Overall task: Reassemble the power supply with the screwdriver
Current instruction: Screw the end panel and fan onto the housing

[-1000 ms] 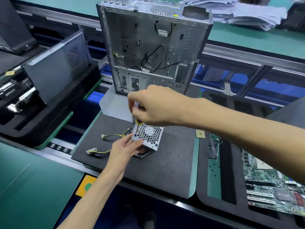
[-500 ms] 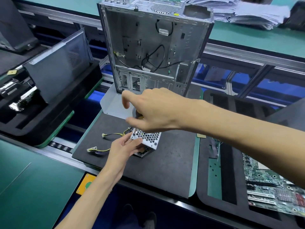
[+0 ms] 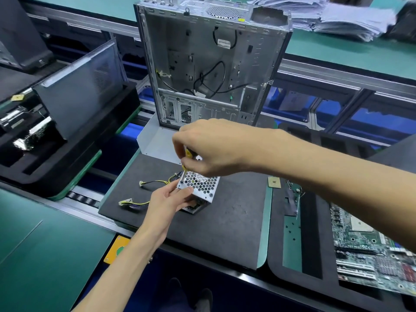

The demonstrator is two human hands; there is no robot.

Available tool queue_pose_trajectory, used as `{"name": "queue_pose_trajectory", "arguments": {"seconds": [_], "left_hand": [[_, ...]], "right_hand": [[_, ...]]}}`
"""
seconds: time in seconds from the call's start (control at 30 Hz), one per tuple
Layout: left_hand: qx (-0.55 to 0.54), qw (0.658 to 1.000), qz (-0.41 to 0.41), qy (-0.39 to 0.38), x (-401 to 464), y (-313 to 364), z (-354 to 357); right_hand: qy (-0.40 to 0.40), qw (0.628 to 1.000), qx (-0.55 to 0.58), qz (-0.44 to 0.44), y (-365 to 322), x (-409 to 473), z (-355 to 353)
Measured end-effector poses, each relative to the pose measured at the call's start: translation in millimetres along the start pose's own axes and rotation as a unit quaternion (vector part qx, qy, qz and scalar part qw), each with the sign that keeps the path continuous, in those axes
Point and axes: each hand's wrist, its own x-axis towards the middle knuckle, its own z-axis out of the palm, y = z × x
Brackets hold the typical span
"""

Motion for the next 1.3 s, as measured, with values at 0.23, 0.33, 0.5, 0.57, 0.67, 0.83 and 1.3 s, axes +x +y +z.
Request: {"name": "queue_pose_trajectory", "arguments": {"seconds": [0.23,0.33,0.5,0.57,0.67,0.83,1.3], "left_hand": [[0.006,1.0,-0.008,0.008,-0.9,0.8,0.7],[-0.002,1.0,-0.008,0.005,-0.1,1.1,-0.1],[0.0,1.0,-0.011,0.002,0.0,0.9,0.0],[-0.002,1.0,-0.008,-0.003,-0.5,1.1,-0.2],[0.0,1.0,-0.008,-0.007,-0.9,1.2,-0.3],[0.001,1.0,-0.009,-0.003,0.0,1.5,-0.6],[0.003,1.0,-0.004,-0.008,1.1,0.7,-6.1]], "right_hand": [[-0.101,0.994,0.041,-0.016,3.6,-1.3,-10.5],[-0.076,0.997,-0.011,0.028,5.6,0.2,-7.9],[-0.016,1.0,-0.003,0.021,4.2,0.9,-4.3],[-0.027,0.998,0.061,-0.007,0.8,-1.6,-6.9],[-0.036,0.998,0.046,-0.024,-3.6,-2.2,-5.1],[-0.003,0.999,0.004,-0.041,-2.5,0.6,-4.6],[-0.005,1.0,-0.008,-0.017,-5.6,3.8,2.3]]}}
